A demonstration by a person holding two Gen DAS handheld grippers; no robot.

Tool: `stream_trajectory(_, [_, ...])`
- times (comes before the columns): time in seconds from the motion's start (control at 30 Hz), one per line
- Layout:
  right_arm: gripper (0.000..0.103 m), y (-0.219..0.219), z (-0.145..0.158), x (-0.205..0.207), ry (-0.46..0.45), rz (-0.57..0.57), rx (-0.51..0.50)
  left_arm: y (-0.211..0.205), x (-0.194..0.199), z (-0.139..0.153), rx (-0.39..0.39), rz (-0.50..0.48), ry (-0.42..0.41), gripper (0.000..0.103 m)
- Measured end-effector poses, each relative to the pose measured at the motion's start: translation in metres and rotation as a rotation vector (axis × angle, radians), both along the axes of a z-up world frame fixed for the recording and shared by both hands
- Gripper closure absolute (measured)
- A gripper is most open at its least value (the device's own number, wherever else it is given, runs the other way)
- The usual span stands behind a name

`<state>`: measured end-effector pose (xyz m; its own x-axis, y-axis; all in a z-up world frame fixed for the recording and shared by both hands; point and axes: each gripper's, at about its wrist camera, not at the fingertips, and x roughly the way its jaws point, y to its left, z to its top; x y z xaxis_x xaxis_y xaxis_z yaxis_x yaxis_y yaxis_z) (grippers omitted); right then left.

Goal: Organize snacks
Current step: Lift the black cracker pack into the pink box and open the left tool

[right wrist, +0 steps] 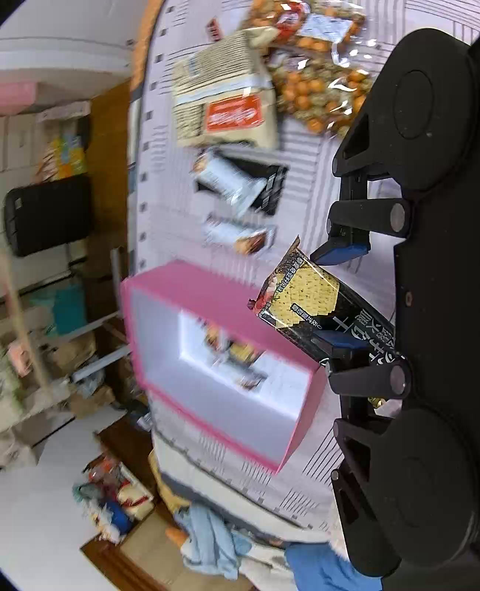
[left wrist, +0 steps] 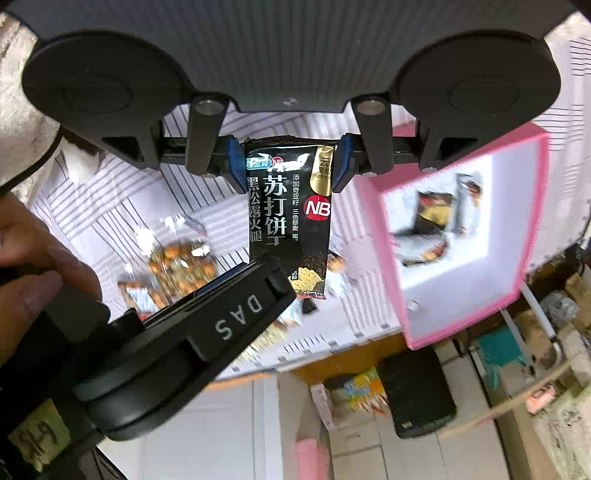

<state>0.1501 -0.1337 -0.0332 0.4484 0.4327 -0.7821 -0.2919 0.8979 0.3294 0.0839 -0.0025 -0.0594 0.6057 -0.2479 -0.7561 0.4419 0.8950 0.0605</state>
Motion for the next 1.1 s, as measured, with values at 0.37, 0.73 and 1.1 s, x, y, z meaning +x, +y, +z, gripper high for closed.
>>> stream_trajectory(0.37, [0.058,0.053,0.039,0.03,-0.139,0.083,-0.034,0.043,0.017,0.046,-0.027,0.084,-0.095,0.057])
stream_trajectory(0.73, [0.058,0.11,0.008,0.098,-0.107,0.191,-0.016,0.09,0.082,0.031,-0.022,0.209,-0.047,0.057])
stream_trajectory(1.1, [0.058,0.136,-0.056,0.125,-0.006,0.176,-0.054,0.115,0.13,-0.033,-0.045,0.281,0.107,0.057])
